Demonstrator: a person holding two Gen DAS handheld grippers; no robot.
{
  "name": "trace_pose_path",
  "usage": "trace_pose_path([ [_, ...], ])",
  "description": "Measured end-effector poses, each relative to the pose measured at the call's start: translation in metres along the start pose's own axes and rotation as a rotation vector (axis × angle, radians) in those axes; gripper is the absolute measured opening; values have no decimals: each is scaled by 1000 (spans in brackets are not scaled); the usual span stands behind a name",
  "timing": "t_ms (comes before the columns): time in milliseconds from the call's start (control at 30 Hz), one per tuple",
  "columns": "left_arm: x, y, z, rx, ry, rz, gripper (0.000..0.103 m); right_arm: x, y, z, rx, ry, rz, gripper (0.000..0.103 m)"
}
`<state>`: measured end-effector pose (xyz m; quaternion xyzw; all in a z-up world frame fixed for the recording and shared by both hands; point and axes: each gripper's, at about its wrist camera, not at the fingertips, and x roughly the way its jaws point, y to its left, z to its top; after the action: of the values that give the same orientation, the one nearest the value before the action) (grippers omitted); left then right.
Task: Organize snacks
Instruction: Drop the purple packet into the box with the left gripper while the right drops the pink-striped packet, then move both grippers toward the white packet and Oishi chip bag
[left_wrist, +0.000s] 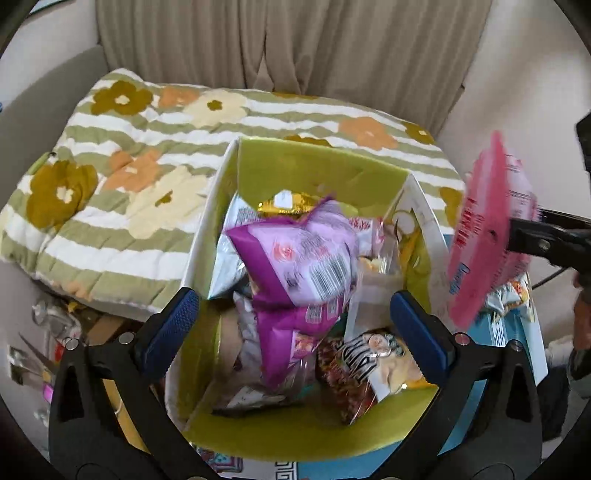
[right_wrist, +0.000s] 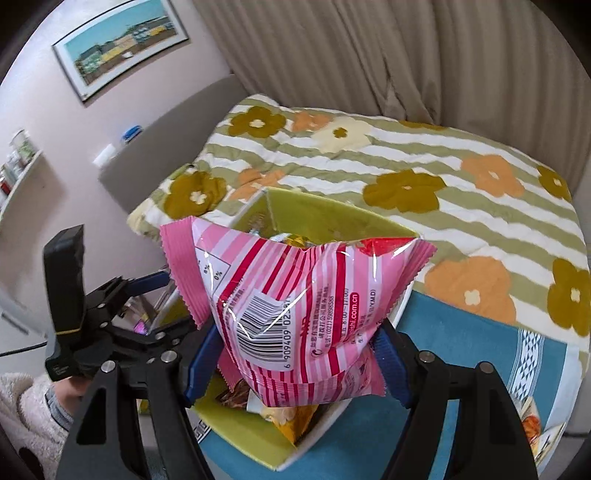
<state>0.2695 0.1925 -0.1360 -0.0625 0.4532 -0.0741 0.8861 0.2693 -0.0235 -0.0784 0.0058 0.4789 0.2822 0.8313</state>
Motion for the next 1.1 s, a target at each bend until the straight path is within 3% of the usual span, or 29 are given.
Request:
trace_pose_path([
  [267, -17, 15, -8, 25, -4, -22, 102, 18, 1, 12, 89, -13, -78, 73],
  [367, -23, 19, -9, 26, -14, -21, 102, 27, 4, 27, 88, -14, -160, 73],
  [467, -26, 20, -11, 33, -12, -5, 102, 40, 2, 38, 105, -17, -189, 75],
  [533, -27, 20, -13, 42, -7, 10, 102, 49, 0, 41, 115, -28, -224, 81],
  [600, -28, 21, -15, 54, -3, 25, 102, 52, 0, 40, 126, -54, -236, 102],
  [833, -34, 21, -21, 77, -3, 37, 102, 44, 14, 20, 118, -91, -269, 103],
  [1100, -60, 11, -24, 99, -51, 36, 102, 6, 39, 2, 89, -163, -310, 102],
])
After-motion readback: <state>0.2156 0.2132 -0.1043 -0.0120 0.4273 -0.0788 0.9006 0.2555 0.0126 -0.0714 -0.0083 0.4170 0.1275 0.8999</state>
